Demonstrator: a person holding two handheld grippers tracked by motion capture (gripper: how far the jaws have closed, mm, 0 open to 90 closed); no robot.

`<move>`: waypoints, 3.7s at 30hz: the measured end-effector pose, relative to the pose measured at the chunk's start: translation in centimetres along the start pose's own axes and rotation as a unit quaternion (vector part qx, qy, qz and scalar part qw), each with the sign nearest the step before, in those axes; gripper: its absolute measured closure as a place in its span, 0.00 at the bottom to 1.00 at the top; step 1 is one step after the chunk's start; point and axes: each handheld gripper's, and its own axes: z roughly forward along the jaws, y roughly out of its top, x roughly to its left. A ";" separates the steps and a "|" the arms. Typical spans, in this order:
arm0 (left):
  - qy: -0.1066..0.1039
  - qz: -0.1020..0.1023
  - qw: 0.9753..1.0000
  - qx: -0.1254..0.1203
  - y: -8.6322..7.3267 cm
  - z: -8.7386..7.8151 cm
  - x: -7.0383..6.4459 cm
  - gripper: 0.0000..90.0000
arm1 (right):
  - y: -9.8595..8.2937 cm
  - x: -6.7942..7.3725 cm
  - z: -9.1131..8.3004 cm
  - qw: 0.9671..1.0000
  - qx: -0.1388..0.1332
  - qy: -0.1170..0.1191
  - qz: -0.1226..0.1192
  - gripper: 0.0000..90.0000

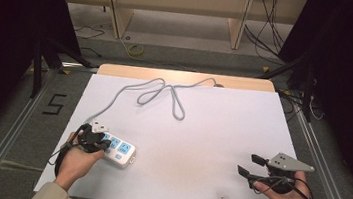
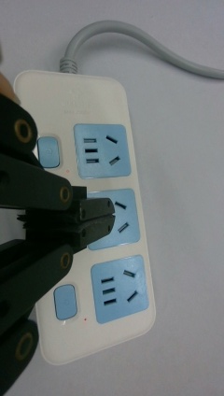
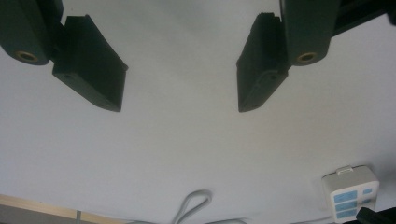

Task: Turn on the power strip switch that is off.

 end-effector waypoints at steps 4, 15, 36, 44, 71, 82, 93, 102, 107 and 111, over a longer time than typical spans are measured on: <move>0.000 -0.004 1.000 0.007 -0.1 0.0 0.0 1.00 | 0.0 0.0 0.0 1.000 -0.001 0.000 -0.001 0.37; -0.007 -0.009 1.000 0.017 -0.1 0.1 0.0 1.00 | 0.0 0.0 0.0 1.000 -0.001 0.001 -0.001 0.37; -0.011 -0.017 0.999 0.026 0.0 0.1 -0.2 1.00 | 0.0 0.1 0.0 1.000 -0.001 0.000 -0.001 0.37; -0.008 -0.012 0.999 0.030 0.1 0.0 -0.2 1.00 | 0.0 0.1 0.0 1.000 -0.001 0.000 -0.001 0.37; -0.012 -0.029 0.999 0.033 0.1 0.1 0.0 1.00 | 0.1 0.2 -0.1 1.000 -0.002 0.000 -0.002 0.37; -0.014 -0.036 0.999 0.034 0.1 0.1 0.1 1.00 | 0.1 0.2 -0.1 1.000 -0.003 0.001 -0.003 0.37; -0.004 -0.040 0.999 0.035 -0.2 0.0 0.4 1.00 | 0.1 0.2 0.1 1.000 -0.002 0.002 -0.002 0.37; 0.025 -0.014 0.999 0.040 0.4 0.3 -0.5 1.00 | 0.1 0.2 0.2 1.000 0.000 0.003 -0.003 0.37; 0.009 -0.033 0.999 0.033 0.1 0.2 0.1 1.00 | 0.1 0.2 0.0 1.000 -0.004 0.002 -0.005 0.37; 0.014 -0.026 0.999 0.036 0.2 0.2 -0.1 1.00 | 0.1 0.1 0.1 1.000 0.000 0.001 -0.003 0.37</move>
